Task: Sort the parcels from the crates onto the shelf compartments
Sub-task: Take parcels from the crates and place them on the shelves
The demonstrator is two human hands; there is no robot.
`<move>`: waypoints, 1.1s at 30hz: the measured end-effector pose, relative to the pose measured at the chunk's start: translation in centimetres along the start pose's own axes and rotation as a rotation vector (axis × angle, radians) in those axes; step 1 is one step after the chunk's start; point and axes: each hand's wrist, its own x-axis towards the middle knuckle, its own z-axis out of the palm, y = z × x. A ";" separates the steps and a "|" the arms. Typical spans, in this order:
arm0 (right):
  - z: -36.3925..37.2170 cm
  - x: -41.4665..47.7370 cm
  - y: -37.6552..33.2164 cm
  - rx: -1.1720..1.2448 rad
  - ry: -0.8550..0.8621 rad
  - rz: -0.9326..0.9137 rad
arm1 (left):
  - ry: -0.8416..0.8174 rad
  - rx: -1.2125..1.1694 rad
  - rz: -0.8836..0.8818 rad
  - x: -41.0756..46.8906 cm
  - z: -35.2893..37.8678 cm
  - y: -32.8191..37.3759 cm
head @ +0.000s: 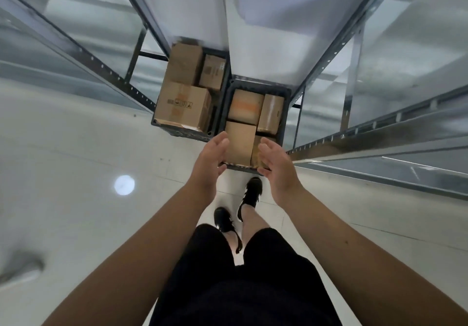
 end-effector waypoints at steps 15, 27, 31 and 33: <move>0.6 13.0 2.6 -0.008 0.144 0.202 | -0.079 0.205 -0.213 15.2 1.2 -2.8; 1.1 27.8 13.2 -0.076 0.221 0.356 | -0.074 0.452 -0.352 31.7 -2.9 -12.3; 0.6 32.4 16.3 -0.121 0.191 0.403 | -0.045 0.471 -0.384 36.2 -3.5 -15.3; 0.3 34.5 17.6 -0.144 0.187 0.404 | -0.036 0.497 -0.380 38.2 -3.5 -16.8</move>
